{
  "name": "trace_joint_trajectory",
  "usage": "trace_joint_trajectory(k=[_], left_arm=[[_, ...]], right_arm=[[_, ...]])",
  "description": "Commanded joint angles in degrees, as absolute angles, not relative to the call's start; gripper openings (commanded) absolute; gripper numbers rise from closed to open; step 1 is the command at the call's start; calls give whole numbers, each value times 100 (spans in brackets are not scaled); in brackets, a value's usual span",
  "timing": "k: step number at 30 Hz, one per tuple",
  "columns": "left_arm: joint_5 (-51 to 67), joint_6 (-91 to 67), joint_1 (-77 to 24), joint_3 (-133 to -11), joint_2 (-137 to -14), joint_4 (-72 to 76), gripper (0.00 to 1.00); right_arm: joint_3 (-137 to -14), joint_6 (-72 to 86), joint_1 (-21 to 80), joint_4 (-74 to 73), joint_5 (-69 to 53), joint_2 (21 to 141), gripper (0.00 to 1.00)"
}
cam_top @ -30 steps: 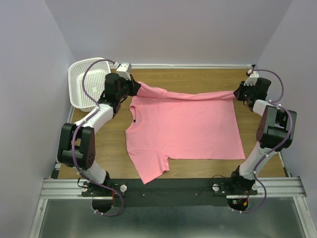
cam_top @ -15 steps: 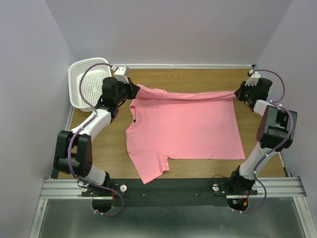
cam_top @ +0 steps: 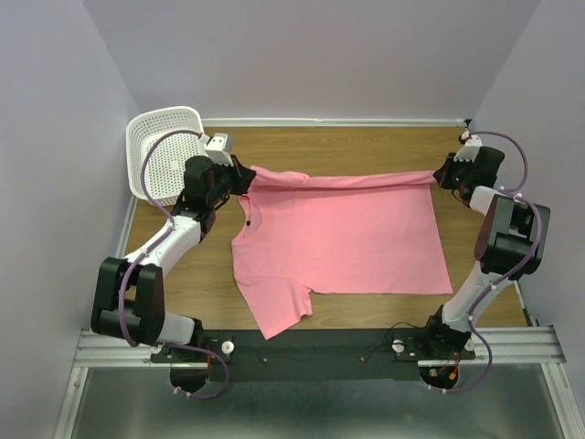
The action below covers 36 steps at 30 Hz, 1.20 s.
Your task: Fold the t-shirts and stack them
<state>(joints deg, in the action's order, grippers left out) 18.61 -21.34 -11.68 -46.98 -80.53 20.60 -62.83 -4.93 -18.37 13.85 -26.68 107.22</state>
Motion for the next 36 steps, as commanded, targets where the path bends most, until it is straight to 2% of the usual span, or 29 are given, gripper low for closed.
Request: trace_joint_trajectory(k=[1, 20, 25, 28, 29, 30, 33, 36], left_arm=[[1758, -2232, -1134, -4614, -7770, 2320, 0], [1635, -2329, -1134, -4175, -7506, 2329, 0], [1714, -2460, -1143, -3973, -7497, 2355, 0], [1793, -2557, -1151, -3727, -7497, 2382, 0], [1828, -2575, -1151, -3674, -7506, 2382, 0], [1846, -2575, -1151, -3587, -7497, 2382, 0], [1820, -2637, -1169, -3454, -7515, 2408, 0], [1828, -2646, -1195, -3428, -7515, 2452, 0]], right_arm=[[-6153, -483, -1942, 1362, -2865, 10635, 4], [-5924, -562, -2057, 1345, -3023, 10494, 5], [-5819, -615, -2083, 1336, -3041, 10415, 9], [-5757, -624, -2144, 1275, -3023, 10336, 34], [-5739, -633, -2197, 1266, -3006, 10301, 46], [-5704, -624, -2223, 1248, -3015, 10205, 63], [-5643, -624, -2338, 1222, -3164, 9968, 73], [-5494, -668, -2364, 1178, -3374, 9757, 74]])
